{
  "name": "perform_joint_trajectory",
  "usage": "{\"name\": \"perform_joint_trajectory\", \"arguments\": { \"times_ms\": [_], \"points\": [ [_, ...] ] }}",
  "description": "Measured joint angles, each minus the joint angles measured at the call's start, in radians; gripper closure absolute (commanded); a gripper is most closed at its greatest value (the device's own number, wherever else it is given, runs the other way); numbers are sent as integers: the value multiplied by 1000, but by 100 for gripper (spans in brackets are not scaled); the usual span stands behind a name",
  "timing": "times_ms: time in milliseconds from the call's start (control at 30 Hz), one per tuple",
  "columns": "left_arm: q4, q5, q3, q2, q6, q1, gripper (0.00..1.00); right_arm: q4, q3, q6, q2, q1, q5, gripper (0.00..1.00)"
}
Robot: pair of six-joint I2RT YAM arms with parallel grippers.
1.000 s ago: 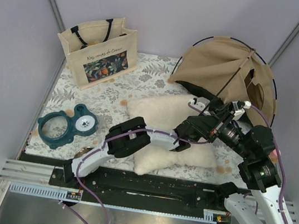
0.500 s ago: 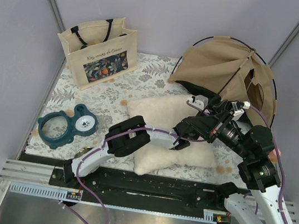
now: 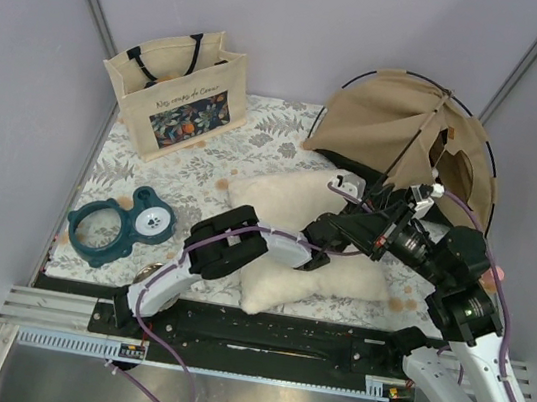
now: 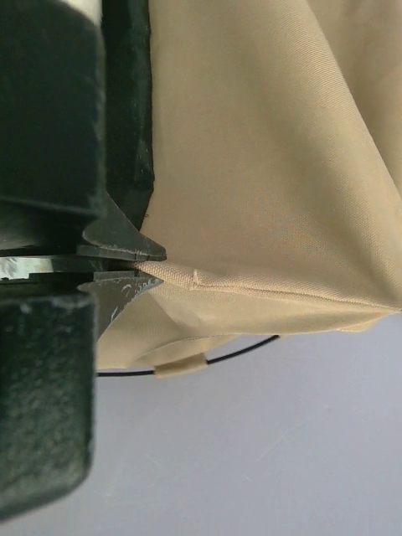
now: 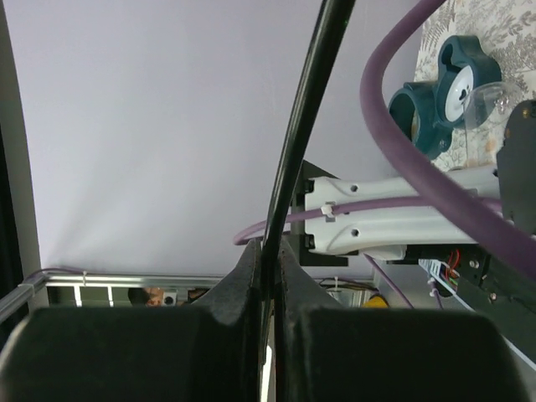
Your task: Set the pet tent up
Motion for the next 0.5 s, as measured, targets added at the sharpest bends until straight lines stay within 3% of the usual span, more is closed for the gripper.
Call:
{"name": "perform_joint_trajectory", "arguments": {
  "times_ms": [267, 500],
  "points": [
    [24, 53, -283, -175, -9, 13, 100, -113, -31, -111, -56, 8, -20, 100],
    [36, 116, -479, -311, -26, 15, 100, -273, -84, -333, -155, 13, -4, 100]
  ]
}}
